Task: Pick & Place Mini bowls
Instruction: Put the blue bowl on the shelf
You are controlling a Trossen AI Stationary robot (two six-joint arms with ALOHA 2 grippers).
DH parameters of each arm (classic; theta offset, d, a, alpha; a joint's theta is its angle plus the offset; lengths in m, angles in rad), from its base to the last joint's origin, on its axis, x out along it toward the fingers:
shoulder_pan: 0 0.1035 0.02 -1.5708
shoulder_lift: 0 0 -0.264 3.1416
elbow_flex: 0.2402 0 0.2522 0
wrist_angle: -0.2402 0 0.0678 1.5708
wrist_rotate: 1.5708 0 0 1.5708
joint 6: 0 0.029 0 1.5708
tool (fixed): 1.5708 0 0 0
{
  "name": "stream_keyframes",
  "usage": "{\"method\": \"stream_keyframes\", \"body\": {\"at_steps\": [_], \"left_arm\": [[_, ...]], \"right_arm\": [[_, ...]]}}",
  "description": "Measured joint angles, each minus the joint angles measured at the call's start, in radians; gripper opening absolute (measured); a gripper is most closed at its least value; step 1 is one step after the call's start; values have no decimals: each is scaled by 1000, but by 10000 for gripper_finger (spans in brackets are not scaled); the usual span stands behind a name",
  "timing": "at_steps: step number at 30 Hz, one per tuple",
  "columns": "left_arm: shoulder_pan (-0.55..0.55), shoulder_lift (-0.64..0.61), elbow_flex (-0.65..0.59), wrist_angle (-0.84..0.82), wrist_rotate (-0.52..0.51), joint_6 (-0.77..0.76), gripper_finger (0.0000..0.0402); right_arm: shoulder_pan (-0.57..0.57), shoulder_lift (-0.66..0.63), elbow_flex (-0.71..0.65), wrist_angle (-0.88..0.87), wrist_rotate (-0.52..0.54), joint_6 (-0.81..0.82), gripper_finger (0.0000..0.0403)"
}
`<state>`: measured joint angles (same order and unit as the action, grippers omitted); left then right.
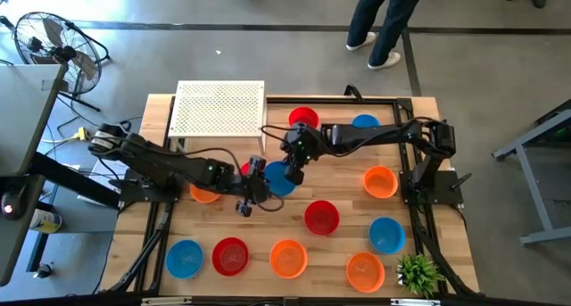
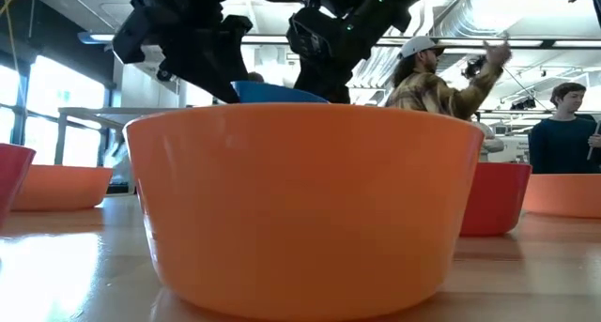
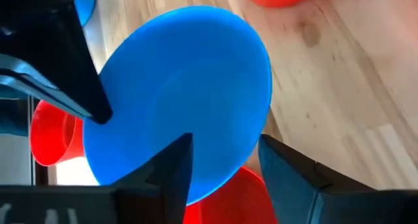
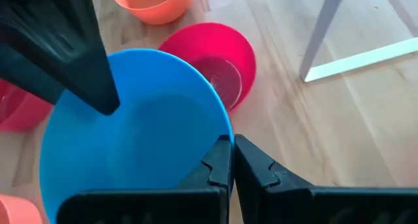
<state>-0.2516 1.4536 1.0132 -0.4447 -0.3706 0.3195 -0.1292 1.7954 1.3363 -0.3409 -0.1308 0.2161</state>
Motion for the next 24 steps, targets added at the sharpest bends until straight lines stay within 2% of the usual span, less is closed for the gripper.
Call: {"method": "stream_keyframes", "body": {"at_steps": [4, 11, 16, 24], "left_arm": [[-1, 5, 2, -14, -2, 2, 127], [-2, 5, 2, -63, 18, 35, 17], [-2, 5, 2, -72, 26, 27, 10], [12, -57, 1, -114, -26, -20, 2]], "right_arm": [[5, 0, 0, 6, -11, 0, 2], [4, -1, 0, 33, -25, -12, 3], [8, -17, 1, 31, -36, -54, 20], [33, -205, -4, -111, 24, -144, 104]]}}
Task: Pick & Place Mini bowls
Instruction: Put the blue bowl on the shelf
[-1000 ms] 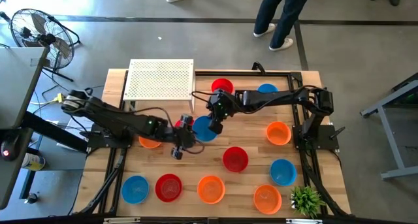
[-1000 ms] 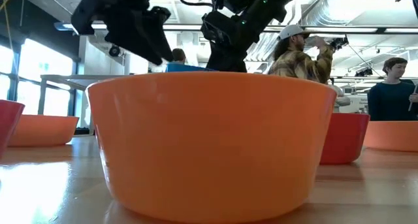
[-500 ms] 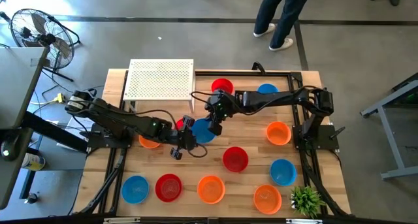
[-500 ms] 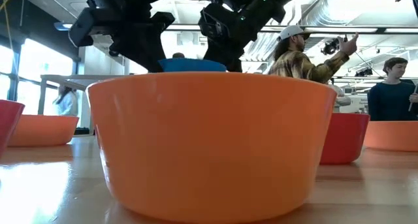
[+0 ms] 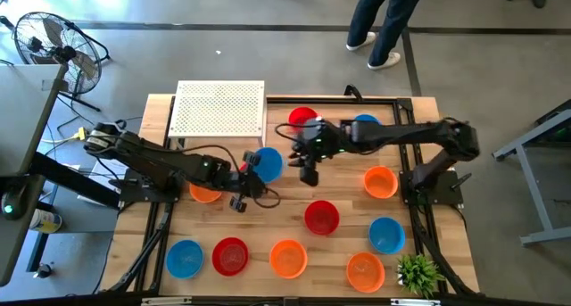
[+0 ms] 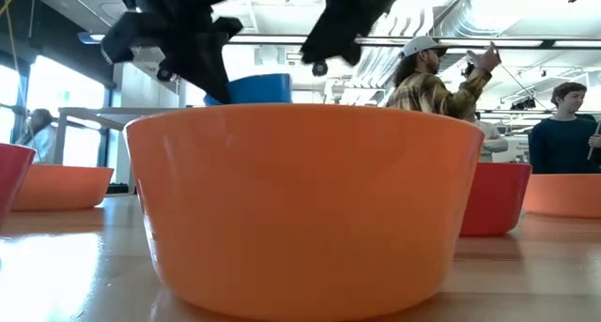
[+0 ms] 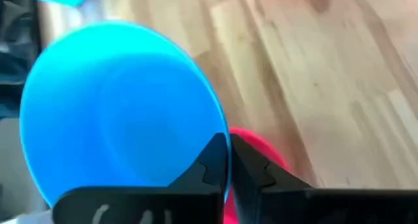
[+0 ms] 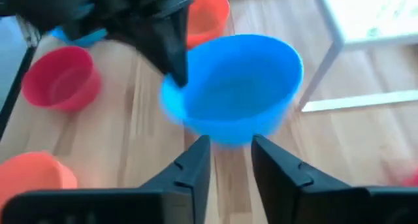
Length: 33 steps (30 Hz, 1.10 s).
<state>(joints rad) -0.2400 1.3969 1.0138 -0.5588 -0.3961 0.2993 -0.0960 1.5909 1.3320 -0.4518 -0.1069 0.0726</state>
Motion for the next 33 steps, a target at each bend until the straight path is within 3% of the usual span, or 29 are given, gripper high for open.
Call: {"method": "stream_keyframes", "body": {"at_steps": [3, 7, 11, 14, 24, 33], "left_arm": [[25, -49, 0, -26, 15, -21, 1], [89, -153, 2, -44, 33, -49, 1], [205, -235, 31, -120, 89, -75, 1], [323, -251, 97, -214, 106, -74, 1], [754, -133, 332, -350, 249, 57, 0], [953, 27, 368, -330, 285, 168, 0]], "right_arm": [[11, -93, -51, -32, 33, -27, 107], [23, -200, -188, 6, 49, -26, 72], [26, -283, -353, 129, 53, 1, 15], [25, -315, -457, 215, 76, 6, 8], [18, -321, -596, 381, 116, -53, 4], [18, -321, -596, 421, 116, -131, 2]]}}
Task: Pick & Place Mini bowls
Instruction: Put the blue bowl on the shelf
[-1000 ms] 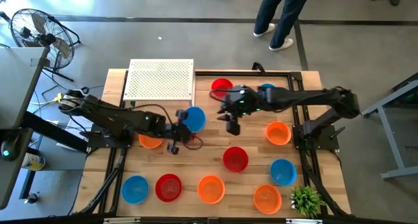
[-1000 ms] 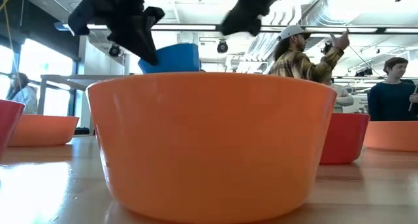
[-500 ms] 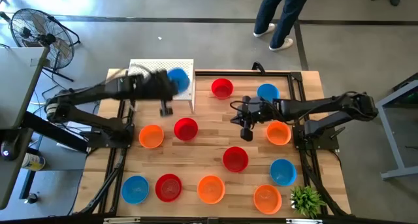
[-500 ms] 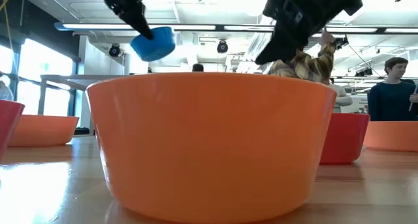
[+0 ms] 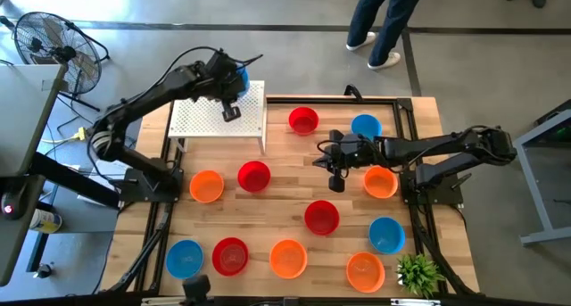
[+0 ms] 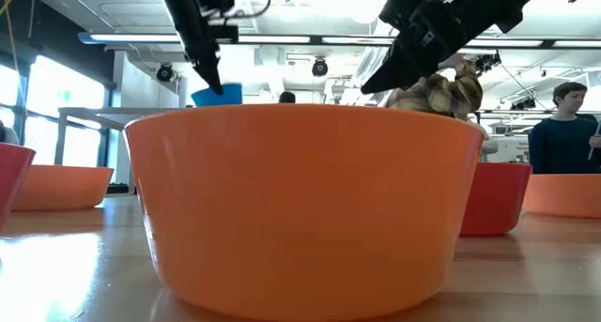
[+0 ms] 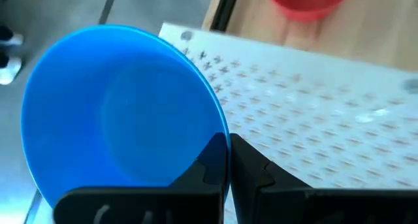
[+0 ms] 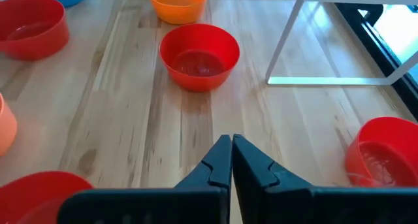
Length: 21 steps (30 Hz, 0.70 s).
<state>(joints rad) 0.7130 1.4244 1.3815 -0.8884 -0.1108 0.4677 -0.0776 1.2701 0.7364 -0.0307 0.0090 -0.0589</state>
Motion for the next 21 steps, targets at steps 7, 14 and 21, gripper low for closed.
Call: {"method": "stream_keyframes", "body": {"at_steps": [7, 14, 21], "left_arm": [[49, 36, -2, -4, 56, 16, 0], [46, 35, -2, 0, 111, 26, 0], [46, 61, 0, 1, 74, 21, 0]], "right_arm": [[0, 0, 0, -1, 0, -13, 1], [0, 0, 0, -1, 0, -20, 1], [14, 0, 1, -1, 4, -13, 1]]}}
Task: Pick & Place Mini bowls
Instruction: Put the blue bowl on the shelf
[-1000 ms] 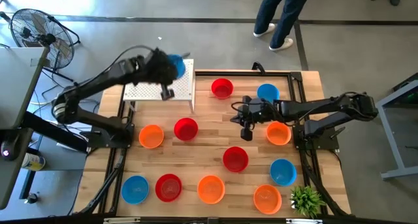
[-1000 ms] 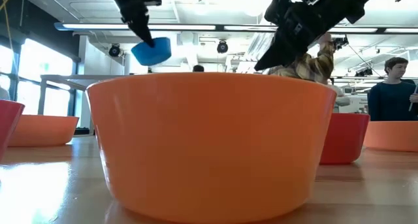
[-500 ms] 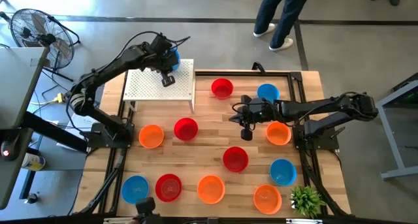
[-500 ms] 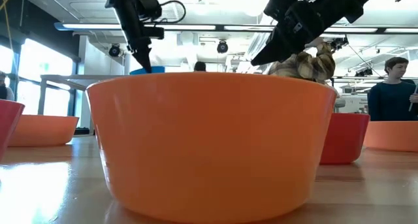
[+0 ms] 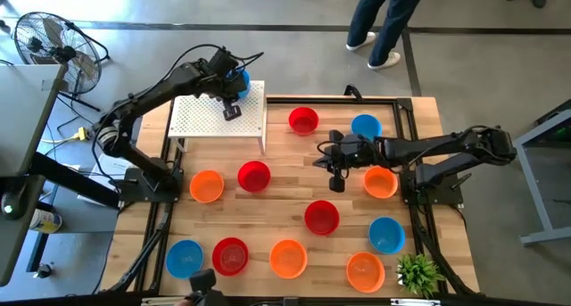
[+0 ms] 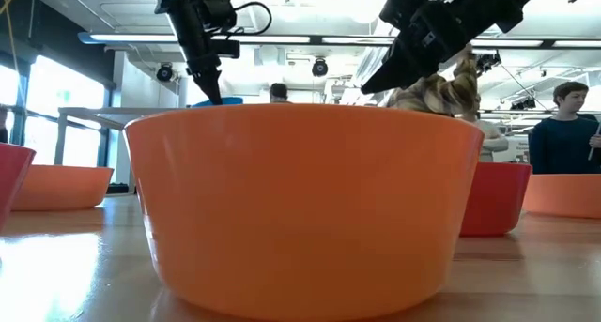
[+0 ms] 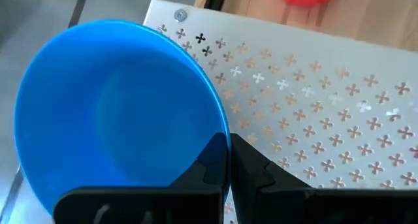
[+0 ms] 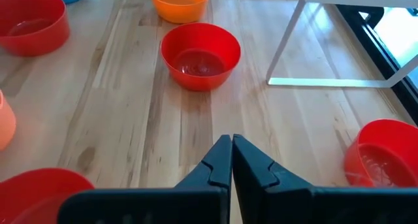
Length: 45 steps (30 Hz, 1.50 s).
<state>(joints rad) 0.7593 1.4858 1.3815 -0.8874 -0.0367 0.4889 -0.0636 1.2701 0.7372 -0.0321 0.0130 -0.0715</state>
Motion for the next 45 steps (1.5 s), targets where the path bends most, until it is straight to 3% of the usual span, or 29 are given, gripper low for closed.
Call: {"method": "stream_keyframes", "body": {"at_steps": [11, 23, 32, 45], "left_arm": [[-1, 2, 0, -32, -18, 2, 0], [12, 4, 84, -266, -151, -57, 0], [143, -30, 84, -320, -101, -103, 0], [218, -30, 83, -363, -59, -159, 19]], "right_arm": [[60, 0, 0, 0, 59, 3, 1], [66, 0, 0, 7, 62, 11, 1], [66, 0, 0, 7, 55, 3, 1], [66, 0, 0, 7, 51, -16, 2]]}}
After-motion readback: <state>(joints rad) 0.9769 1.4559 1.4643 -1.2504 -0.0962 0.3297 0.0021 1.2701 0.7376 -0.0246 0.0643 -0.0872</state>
